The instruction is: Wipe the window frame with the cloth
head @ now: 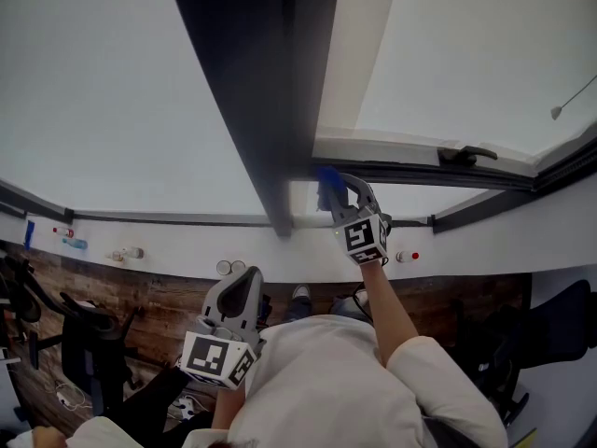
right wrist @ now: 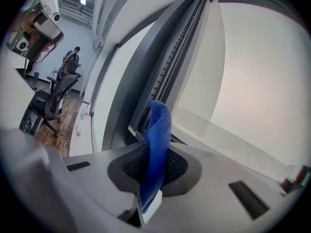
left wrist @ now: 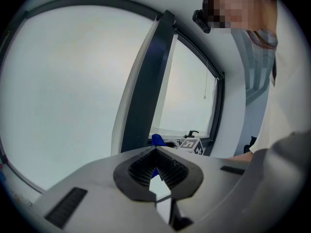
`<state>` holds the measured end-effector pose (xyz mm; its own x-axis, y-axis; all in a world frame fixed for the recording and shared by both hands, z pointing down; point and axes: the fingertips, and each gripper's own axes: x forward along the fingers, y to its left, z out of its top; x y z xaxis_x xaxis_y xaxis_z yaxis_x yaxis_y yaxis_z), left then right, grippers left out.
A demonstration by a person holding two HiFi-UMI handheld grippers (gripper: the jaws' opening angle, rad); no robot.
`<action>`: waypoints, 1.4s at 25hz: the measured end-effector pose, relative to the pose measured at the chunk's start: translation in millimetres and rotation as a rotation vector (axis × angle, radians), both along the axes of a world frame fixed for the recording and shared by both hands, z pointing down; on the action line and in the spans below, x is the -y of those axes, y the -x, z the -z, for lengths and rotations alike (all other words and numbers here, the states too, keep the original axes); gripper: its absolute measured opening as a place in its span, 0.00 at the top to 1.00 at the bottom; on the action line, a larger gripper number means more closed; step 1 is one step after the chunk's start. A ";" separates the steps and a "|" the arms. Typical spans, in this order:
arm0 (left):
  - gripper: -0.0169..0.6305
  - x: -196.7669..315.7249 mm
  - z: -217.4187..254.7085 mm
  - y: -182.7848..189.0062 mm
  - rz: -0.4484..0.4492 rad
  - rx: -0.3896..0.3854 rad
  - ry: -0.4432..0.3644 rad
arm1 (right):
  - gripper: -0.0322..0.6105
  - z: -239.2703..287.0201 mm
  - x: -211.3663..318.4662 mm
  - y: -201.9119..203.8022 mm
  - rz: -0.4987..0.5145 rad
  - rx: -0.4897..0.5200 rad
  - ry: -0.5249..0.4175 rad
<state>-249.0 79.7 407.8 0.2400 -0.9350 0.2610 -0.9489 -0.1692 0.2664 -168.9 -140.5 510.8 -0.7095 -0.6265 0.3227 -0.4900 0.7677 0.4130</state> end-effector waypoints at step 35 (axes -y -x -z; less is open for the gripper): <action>0.96 50.0 0.2 -71.5 -0.166 -0.020 -0.023 | 0.88 0.0 30.0 -94.6 -0.110 0.082 0.126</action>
<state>-177.5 29.7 407.6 0.3965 -0.8878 0.2336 -0.9021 -0.3295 0.2788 -74.3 -170.5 510.9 -0.6664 -0.6599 0.3471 -0.6017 0.7508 0.2724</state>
